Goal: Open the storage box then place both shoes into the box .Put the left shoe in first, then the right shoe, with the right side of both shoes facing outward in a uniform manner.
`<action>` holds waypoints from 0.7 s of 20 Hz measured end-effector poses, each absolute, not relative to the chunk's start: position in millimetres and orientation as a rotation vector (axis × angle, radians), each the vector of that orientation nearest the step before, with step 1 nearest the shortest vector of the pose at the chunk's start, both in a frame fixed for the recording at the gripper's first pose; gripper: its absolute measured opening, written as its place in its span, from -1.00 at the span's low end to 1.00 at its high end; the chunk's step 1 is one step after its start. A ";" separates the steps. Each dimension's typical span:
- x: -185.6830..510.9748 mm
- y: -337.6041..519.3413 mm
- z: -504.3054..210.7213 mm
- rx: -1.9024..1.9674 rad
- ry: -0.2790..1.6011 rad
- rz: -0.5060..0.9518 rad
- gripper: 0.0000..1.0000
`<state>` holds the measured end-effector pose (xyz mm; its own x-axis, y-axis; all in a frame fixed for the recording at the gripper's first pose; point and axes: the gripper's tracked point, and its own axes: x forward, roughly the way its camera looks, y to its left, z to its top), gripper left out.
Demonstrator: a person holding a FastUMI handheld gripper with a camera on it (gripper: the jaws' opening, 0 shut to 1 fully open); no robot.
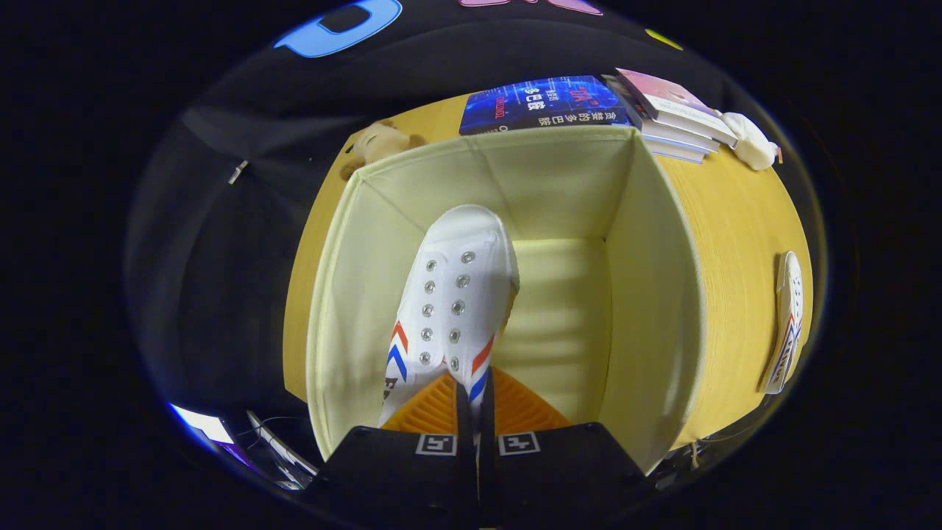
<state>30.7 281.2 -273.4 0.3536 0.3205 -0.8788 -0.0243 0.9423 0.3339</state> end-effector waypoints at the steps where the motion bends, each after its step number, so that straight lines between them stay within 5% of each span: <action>1: 30.8 283.8 -275.9 0.269 1.191 0.225 -0.88; 7: 24.9 292.0 -288.2 0.217 1.205 0.267 -0.56; 12: 25.4 283.6 -239.0 0.270 1.083 0.340 0.87; 14: 24.5 267.4 -213.4 0.278 1.018 0.351 0.93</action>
<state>24.5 267.4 -213.4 0.4773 0.4108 -0.7768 -0.1559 0.9096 0.3852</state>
